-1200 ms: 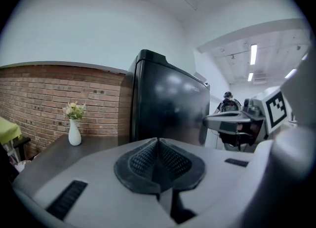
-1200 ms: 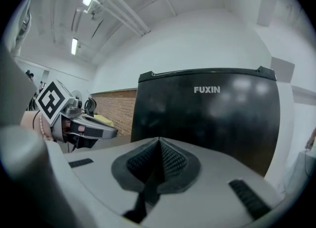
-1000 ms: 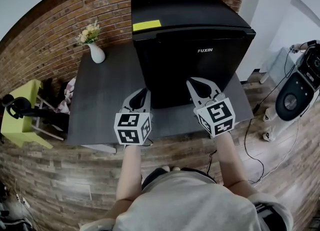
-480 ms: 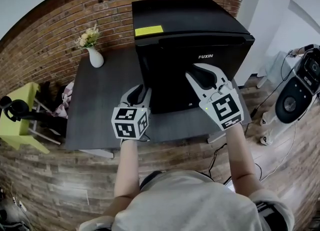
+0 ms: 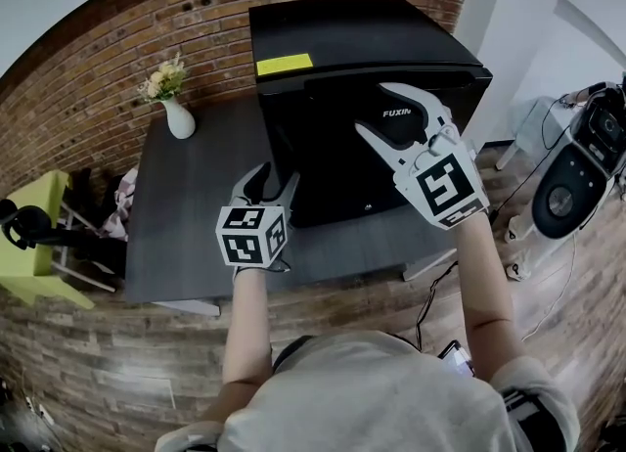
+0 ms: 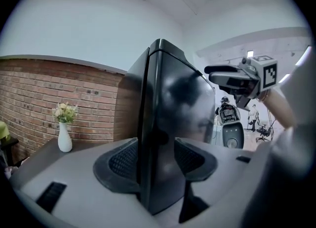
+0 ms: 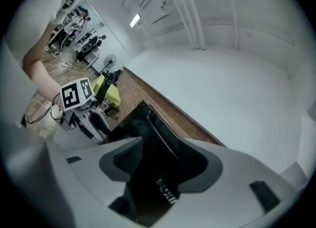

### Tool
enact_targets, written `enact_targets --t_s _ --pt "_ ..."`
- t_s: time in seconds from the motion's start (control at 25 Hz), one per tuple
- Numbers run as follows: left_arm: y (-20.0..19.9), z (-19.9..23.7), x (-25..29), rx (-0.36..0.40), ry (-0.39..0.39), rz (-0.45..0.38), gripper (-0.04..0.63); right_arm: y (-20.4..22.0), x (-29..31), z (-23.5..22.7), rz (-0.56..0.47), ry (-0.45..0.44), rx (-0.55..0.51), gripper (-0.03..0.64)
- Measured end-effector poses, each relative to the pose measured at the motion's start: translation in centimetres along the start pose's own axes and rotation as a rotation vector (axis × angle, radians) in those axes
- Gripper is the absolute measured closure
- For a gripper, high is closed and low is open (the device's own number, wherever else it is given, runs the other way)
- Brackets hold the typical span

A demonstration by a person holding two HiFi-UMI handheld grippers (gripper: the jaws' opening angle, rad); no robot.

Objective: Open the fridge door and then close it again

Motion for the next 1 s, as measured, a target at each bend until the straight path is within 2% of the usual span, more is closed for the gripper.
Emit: enact_targets --t_s 0.28,0.4,0.48,0.52,0.56,1.0 --pt "0.0 0.2 1.2 0.007 0.056 0.013 0.373 0.4 1.4 -0.2 0.062 -0.086 -0.053 0.39" --pt "0.0 0.1 1.6 0.014 0.078 0.02 0.373 0.7 1.8 -0.3 0.083 -0.095 -0.095 0.388" --pt "0.1 0.1 1.8 0.016 0.085 0.019 0.371 0.8 2.1 -0.6 0.096 -0.09 -0.124 0.41" --pt "0.1 0.1 1.8 0.016 0.089 0.019 0.371 0.8 2.1 -0.6 0.102 -0.091 -0.137 0.443" --pt "0.1 0.1 1.7 0.018 0.092 0.02 0.371 0.8 2.2 -0.7 0.106 -0.096 -0.146 0.442" --pt "0.1 0.1 1.7 0.029 0.093 0.023 0.371 0.9 2.1 -0.8 0.078 -0.119 -0.135 0.446"
Point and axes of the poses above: the fingertips, and each gripper's own axes: x forward along the fingers, z to its left, y out of its underside, the point moved 4 cm from there along -x, backward along the fingers, and after that the axes turned 3 degrees about z, right-handed, at the moved point
